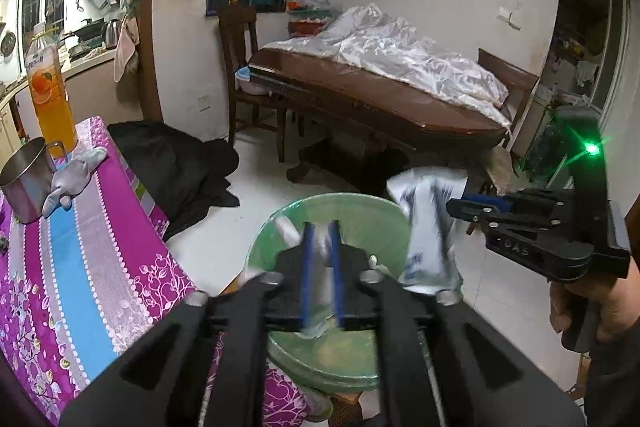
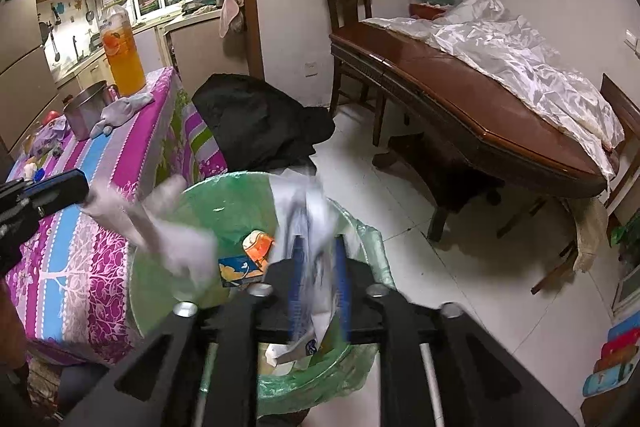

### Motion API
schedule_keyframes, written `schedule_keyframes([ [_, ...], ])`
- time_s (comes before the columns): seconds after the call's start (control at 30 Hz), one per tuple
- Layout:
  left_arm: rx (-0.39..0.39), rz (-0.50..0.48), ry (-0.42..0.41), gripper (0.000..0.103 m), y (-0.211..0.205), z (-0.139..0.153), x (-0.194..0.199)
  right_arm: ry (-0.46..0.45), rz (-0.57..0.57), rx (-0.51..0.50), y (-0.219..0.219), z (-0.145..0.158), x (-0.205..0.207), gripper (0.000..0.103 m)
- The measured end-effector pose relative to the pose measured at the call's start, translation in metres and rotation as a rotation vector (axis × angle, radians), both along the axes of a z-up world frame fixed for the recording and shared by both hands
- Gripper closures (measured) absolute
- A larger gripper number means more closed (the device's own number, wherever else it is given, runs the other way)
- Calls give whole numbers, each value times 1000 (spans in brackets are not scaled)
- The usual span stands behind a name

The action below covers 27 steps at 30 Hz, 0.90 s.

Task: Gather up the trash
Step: 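Open both grippers to drop the glove and packet into the basin, then move both open grippers back over the table toward the remaining items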

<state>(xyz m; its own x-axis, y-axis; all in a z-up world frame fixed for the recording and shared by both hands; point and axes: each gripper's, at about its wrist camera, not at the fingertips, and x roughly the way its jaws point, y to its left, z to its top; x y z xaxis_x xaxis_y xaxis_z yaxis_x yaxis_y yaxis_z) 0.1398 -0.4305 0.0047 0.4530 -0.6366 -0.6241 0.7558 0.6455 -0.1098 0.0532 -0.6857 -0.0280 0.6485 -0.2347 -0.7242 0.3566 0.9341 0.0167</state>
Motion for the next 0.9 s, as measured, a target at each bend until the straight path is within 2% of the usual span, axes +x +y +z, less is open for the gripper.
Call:
schedule_keyframes([
  [0.07,2,12,7,54,0,-2,2,-10,-5,4,0,0,-2,77],
  [0.1,5,16,6,51,1,-3,2,-13,-7,5,-1,1,-2,76],
  [0.5,11,16,19,50,2,-6,3,-33,-9,2,1,6,-7,70],
  [0.6,9,21,20,50,4,-5,3,-45,-10,1,3,9,-10,61],
  [0.67,8,28,19,50,8,-5,3,-67,-16,2,6,12,-14,47],
  [0.7,8,31,18,50,10,-5,3,-78,-19,1,7,14,-16,44],
  [0.87,14,78,6,44,33,-8,7,-210,-31,0,30,25,-35,15],
  [0.9,16,98,3,43,43,-9,9,-245,-28,-3,41,26,-40,13],
])
